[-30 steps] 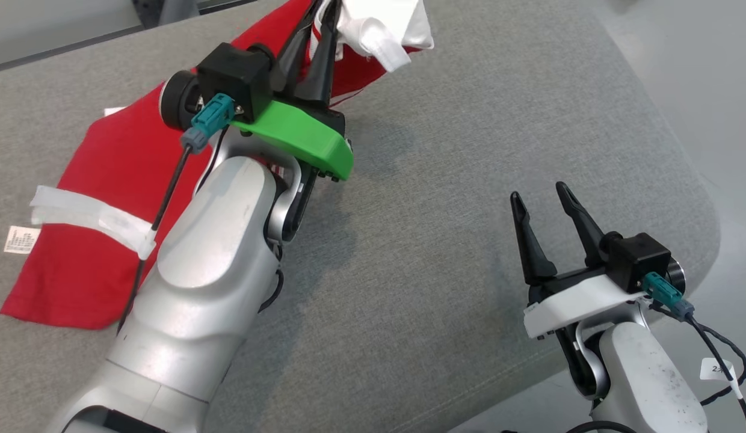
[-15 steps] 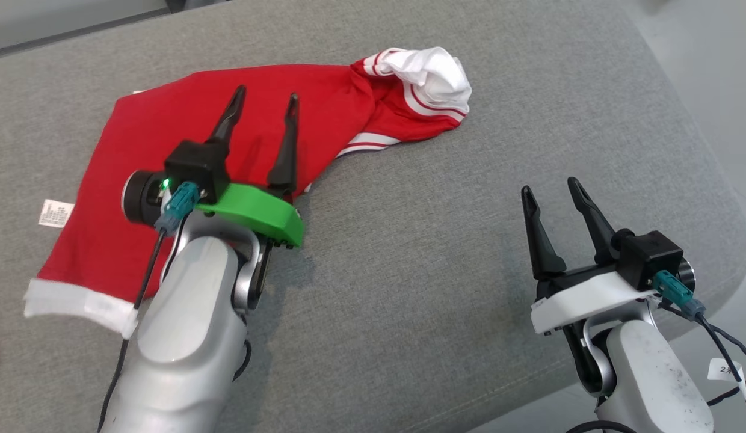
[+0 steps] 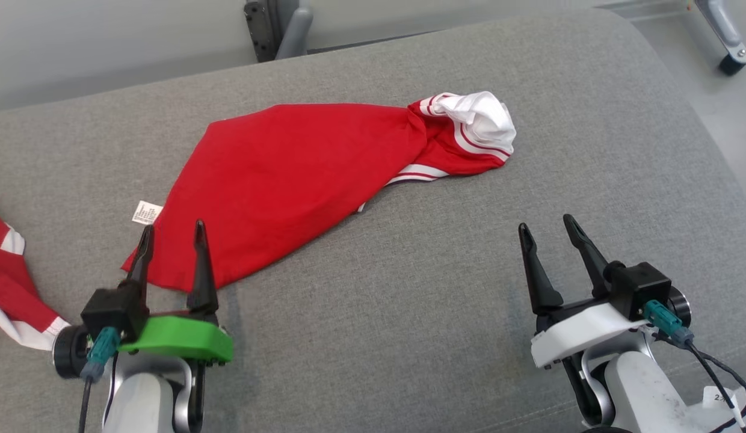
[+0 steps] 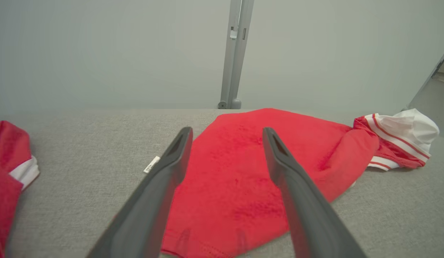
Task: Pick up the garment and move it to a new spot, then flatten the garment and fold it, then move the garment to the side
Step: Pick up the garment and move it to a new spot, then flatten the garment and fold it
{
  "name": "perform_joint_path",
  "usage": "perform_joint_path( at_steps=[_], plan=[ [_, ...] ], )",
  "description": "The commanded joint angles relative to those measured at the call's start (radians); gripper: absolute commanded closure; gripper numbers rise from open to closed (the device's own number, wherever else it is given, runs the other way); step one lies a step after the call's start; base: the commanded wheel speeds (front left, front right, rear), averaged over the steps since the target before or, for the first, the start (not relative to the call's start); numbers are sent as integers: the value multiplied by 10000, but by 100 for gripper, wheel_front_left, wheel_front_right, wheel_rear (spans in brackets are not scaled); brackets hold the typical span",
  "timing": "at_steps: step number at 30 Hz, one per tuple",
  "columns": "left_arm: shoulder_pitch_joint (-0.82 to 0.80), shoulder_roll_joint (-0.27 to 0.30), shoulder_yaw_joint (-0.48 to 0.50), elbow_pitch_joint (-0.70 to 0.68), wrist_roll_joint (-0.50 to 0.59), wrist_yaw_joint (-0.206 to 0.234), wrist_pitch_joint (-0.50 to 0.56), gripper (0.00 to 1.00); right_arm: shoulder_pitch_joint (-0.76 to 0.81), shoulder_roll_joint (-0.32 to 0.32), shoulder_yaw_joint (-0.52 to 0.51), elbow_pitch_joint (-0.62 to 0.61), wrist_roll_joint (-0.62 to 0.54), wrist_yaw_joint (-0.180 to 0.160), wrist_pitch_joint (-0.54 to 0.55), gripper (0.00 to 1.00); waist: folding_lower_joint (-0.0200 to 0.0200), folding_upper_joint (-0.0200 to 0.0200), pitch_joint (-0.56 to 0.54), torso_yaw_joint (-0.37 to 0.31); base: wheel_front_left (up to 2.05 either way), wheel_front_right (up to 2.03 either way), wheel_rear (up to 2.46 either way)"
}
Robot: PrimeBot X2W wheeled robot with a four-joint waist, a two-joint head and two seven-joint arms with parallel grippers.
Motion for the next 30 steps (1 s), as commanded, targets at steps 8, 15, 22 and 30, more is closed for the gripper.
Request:
perform_joint_path(
  at_steps=[8, 15, 22, 30],
  plan=[
    [1888, -9, 426, -533, -42, -8, 6, 0, 681, -96, 29, 100, -123, -7, -19, 0, 0, 1, -965, 720, 0, 0, 0],
    [2736, -13, 340, -831, -324, 281, 6, 0, 1038, -83, -124, 49, -134, -7, -19, 0, 0, 1, -1139, 992, 0, 0, 0],
    [2608, -12, 229, -794, -295, 332, 6, 0, 917, -114, -83, 17, -122, -7, -19, 0, 0, 1, -976, 1065, 0, 0, 0],
    [1419, -12, 307, -32, -618, 263, 7, 0, 435, -256, 19, -128, -1, -7, -19, 0, 0, 1, 178, 937, 0, 0, 0]
  ],
)
